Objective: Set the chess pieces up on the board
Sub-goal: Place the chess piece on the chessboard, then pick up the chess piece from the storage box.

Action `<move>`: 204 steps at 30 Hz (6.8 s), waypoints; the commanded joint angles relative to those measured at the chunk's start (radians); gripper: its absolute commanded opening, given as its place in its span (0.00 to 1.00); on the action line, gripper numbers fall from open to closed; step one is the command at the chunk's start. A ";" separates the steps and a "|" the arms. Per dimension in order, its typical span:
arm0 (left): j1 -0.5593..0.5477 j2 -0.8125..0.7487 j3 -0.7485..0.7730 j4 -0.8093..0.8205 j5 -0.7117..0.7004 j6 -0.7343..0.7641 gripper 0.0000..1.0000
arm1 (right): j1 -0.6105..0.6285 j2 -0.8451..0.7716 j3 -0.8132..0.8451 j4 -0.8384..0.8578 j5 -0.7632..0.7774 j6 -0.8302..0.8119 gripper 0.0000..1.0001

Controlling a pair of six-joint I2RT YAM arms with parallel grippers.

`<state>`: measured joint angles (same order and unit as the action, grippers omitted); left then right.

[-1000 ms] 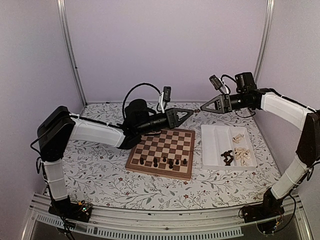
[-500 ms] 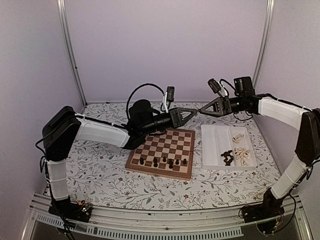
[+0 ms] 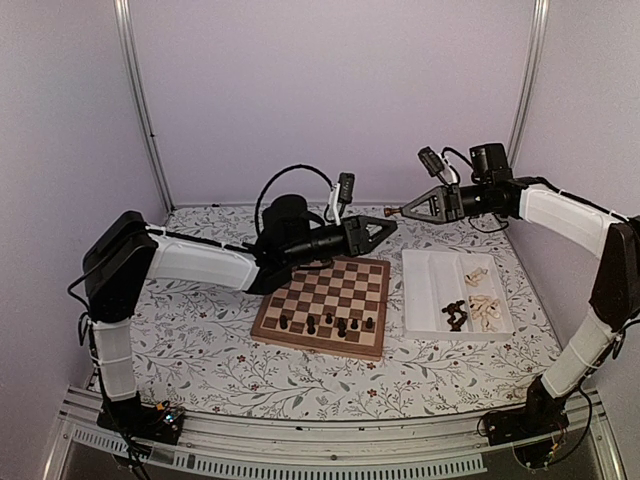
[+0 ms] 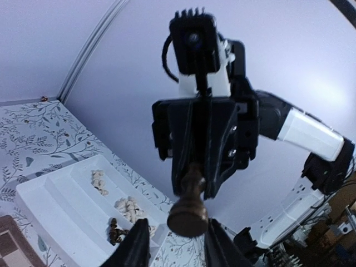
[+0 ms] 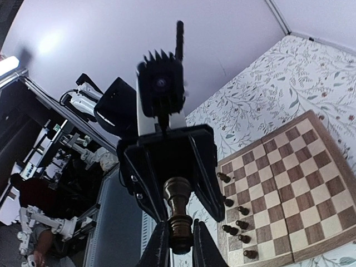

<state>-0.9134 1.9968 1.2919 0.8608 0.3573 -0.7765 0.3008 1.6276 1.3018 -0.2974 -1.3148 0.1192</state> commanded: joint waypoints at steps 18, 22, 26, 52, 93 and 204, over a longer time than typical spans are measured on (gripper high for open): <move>0.319 -0.585 -0.167 -0.816 -0.488 0.629 0.54 | 0.476 0.102 0.330 -0.599 0.952 -0.777 0.06; 0.397 -0.592 -0.197 -0.830 -0.428 0.588 0.54 | 0.566 0.194 0.360 -0.664 1.029 -0.797 0.06; 0.412 -0.616 -0.205 -0.816 -0.388 0.575 0.54 | 0.618 0.282 0.412 -0.695 1.076 -0.797 0.06; 0.413 -0.664 -0.229 -0.801 -0.391 0.577 0.54 | 0.689 0.533 0.577 -0.773 1.165 -0.790 0.08; 0.413 -0.642 -0.227 -0.802 -0.366 0.575 0.55 | 0.701 0.581 0.611 -0.744 1.175 -0.772 0.25; -0.119 0.546 0.781 -0.736 0.083 0.156 0.24 | -0.056 -0.288 -0.444 -0.199 0.859 -0.820 0.03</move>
<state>-1.0183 2.5168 2.0342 0.1337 0.4080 -0.6071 0.2478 1.3643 0.8707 -0.5076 -0.4324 -0.6998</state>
